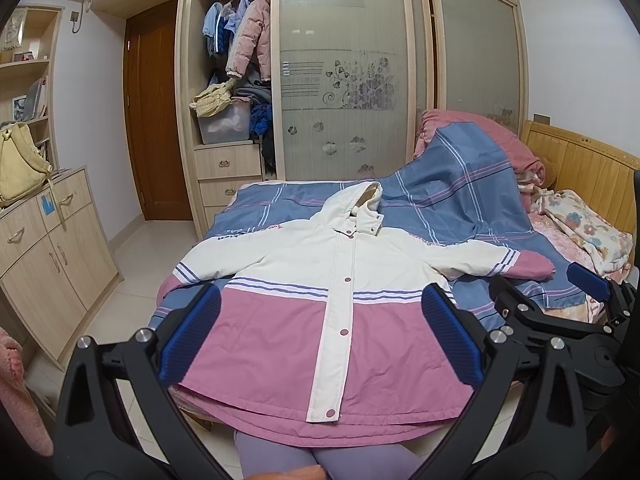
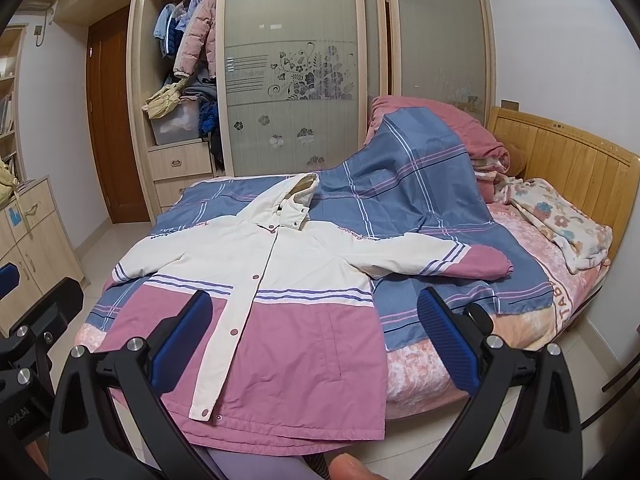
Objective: Fold large clothes
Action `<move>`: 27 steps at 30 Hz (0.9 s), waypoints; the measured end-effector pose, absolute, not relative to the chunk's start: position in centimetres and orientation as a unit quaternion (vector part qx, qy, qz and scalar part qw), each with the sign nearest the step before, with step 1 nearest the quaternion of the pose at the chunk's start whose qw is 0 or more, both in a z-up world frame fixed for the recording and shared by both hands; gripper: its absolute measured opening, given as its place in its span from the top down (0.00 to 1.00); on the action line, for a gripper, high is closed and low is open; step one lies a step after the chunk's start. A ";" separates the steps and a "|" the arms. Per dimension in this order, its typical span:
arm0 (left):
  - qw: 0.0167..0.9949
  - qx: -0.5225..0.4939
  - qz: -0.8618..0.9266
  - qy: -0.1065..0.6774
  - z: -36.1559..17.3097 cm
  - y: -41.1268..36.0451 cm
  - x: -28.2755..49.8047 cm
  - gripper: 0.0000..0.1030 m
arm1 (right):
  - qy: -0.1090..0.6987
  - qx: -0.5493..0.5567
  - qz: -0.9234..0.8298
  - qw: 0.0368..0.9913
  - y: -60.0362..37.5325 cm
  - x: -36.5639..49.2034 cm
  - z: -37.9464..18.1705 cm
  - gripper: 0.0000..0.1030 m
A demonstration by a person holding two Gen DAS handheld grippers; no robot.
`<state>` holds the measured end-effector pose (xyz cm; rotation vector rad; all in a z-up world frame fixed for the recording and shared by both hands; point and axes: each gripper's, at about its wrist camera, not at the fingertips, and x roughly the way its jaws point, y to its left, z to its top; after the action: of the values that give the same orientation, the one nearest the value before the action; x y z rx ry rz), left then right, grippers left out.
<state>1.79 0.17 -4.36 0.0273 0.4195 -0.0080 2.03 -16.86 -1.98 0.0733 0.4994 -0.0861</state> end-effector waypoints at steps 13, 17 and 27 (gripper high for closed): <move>0.962 0.015 -0.019 0.271 -7.5 -0.1 8.0 0.02 | 0.295 0.083 -0.022 0.952 -20.1 7.2 -6.2 0.01; 0.959 0.006 -0.025 0.283 -7.9 -0.3 10.2 0.02 | 0.303 0.078 -0.025 0.949 -20.3 9.1 -7.0 0.01; 0.924 -0.017 -0.066 0.375 -11.9 -3.0 19.6 0.02 | 0.359 0.234 -0.075 0.900 -36.3 18.6 -13.6 0.01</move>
<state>19.63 -3.02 -11.87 -0.0355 0.7698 -0.1350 18.58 -36.32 -13.59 0.4844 0.7433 -0.1546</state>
